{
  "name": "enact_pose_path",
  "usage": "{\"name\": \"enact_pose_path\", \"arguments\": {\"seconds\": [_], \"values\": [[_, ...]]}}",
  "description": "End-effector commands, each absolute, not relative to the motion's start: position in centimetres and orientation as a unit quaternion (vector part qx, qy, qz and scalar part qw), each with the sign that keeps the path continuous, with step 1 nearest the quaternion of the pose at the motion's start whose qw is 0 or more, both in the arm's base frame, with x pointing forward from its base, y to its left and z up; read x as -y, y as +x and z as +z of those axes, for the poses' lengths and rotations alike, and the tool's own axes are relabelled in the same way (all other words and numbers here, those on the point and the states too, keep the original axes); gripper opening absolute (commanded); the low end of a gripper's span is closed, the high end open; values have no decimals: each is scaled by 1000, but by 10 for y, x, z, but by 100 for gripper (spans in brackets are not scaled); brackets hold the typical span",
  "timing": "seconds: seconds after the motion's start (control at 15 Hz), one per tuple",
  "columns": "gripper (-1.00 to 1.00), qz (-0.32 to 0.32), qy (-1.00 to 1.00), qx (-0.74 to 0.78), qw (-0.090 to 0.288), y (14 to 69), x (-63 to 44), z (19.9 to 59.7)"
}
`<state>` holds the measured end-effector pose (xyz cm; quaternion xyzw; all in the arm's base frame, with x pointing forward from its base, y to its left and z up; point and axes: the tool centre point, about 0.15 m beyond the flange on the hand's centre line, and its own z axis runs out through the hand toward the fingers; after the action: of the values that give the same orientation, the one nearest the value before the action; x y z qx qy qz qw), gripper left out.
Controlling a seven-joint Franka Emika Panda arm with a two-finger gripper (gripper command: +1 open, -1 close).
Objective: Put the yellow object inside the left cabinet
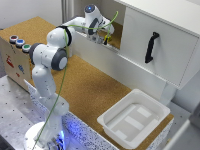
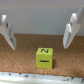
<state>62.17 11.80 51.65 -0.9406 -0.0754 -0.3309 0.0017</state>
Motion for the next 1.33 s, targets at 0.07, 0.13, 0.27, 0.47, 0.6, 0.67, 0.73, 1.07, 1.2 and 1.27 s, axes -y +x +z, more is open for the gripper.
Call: {"name": "enact_pose_path", "arguments": {"seconds": [0.07,0.13,0.27,0.47,0.6,0.67,0.73,1.07,1.2,1.27], "values": [[100,-351,-934,57,-40,613,-123,512],[100,-351,-934,57,-40,613,-123,512],[100,-351,-934,57,-40,613,-123,512],[100,-351,-934,57,-40,613,-123,512],[100,-351,-934,57,-40,613,-123,512],[100,-351,-934,57,-40,613,-123,512],[100,-351,-934,57,-40,613,-123,512],[100,-318,-939,130,23,584,-148,532],[100,-286,-946,149,25,549,-168,541],[100,-268,-949,164,28,527,-180,545]]}}
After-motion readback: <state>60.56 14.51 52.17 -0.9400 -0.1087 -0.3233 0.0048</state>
